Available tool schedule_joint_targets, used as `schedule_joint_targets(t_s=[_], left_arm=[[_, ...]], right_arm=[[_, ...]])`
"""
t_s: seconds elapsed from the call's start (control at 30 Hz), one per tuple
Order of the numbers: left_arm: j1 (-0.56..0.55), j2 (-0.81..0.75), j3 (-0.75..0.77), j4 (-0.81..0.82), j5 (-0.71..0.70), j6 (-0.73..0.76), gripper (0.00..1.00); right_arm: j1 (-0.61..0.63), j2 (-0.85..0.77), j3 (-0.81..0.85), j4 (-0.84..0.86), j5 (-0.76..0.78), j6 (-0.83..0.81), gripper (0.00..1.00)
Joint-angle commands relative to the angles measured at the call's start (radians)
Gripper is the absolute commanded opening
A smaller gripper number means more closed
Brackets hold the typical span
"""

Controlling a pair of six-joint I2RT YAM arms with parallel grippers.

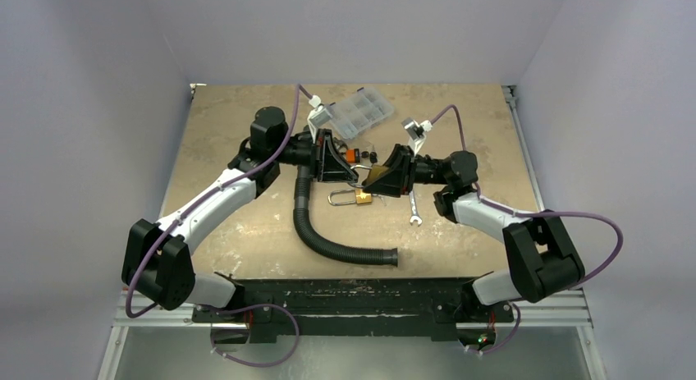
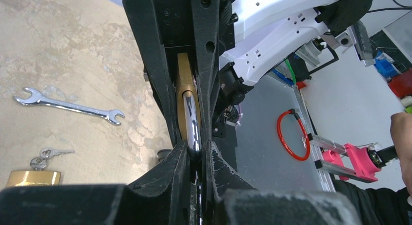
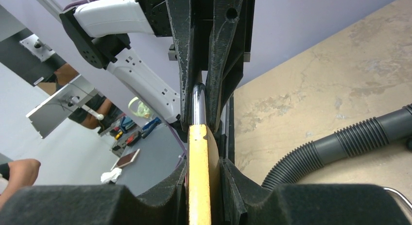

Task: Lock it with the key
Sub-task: Lock the lock.

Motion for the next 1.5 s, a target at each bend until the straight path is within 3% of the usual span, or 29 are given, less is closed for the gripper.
schedule_joint_targets(t_s=[0.0, 0.23, 0.53, 0.93, 1.2, 1.4, 1.47], left_arm=[[-0.159, 0.059, -0.025, 0.118, -0.101, -0.001, 0.0], [-0.163, 0.068, -0.06, 0.141, -0.117, -0.008, 0.0], [-0.165, 0.097, -0.113, 0.296, -0.188, -0.143, 0.0], [-0.185, 0.093, -0.113, 0.247, -0.183, -0.102, 0.0], [-0.027, 0.014, -0.091, 0.192, -0.166, -0.077, 0.0], [0.113, -0.046, -0.091, 0.273, -0.135, -0.152, 0.0], [0.124, -0.053, -0.079, 0.274, -0.126, -0.156, 0.0]], right_arm=[[0.151, -0.002, 0.148, 0.095, 0.138, 0.009, 0.0], [0.151, -0.012, 0.161, 0.105, 0.127, 0.019, 0.0], [0.158, 0.021, 0.205, 0.105, 0.178, 0.049, 0.0], [0.184, 0.03, 0.223, 0.063, 0.149, 0.024, 0.0], [0.086, -0.034, 0.129, 0.047, 0.11, -0.02, 0.0], [0.012, -0.061, 0.056, 0.049, 0.078, -0.039, 0.0], [0.005, -0.062, 0.041, 0.052, 0.071, -0.041, 0.05]])
